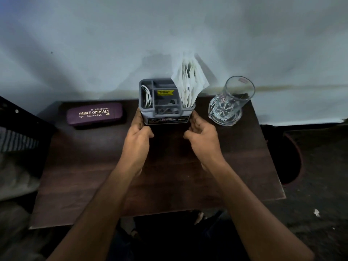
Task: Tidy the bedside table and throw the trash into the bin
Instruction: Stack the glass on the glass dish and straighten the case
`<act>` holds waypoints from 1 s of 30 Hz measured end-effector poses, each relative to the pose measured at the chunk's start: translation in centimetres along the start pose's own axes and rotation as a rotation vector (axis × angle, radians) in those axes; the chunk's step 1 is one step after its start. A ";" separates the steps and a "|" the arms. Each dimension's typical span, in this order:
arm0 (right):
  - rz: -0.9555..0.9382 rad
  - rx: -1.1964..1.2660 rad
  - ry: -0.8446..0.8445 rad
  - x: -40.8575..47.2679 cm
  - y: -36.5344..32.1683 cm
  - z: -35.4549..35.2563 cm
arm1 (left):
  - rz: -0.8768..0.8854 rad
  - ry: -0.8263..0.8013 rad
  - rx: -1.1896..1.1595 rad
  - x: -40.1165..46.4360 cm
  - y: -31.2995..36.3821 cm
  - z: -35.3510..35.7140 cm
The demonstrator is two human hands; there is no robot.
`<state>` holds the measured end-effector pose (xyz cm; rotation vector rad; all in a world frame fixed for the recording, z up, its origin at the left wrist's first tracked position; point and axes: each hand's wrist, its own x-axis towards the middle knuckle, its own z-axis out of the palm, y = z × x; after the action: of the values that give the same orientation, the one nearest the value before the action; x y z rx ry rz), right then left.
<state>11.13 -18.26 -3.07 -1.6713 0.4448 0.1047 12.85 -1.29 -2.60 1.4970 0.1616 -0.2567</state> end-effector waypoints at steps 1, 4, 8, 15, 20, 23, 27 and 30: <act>-0.002 -0.005 0.016 -0.1 0.1 0.0 | 0.004 -0.009 0.006 -0.1 -0.2 0.0; -0.027 -0.028 0.030 -0.2 0.0 0.1 | -0.005 -0.021 0.041 -0.1 -0.4 -0.3; -0.076 -0.073 0.275 -1.4 -0.5 0.6 | -0.040 0.056 0.029 -0.1 -0.1 -1.0; -0.191 -0.193 0.020 -5.1 -1.9 8.0 | 0.096 0.426 0.052 -1.7 0.9 -7.8; -0.244 -0.294 -0.104 -3.1 -3.7 14.3 | -0.013 0.600 0.180 -0.9 1.5 -12.9; -0.178 -0.372 -0.096 -1.5 -4.0 16.4 | -0.108 0.573 0.128 0.0 1.4 -13.9; -0.035 -0.328 -0.143 -0.3 -3.4 17.8 | -0.108 0.488 0.034 0.5 1.4 -14.0; -0.047 -0.291 -0.134 0.1 -2.6 18.1 | -0.122 0.467 0.060 0.5 1.2 -14.4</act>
<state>15.47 -0.47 -3.51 -1.9450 0.2991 0.2551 14.38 13.12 -2.55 1.5899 0.6243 -0.0043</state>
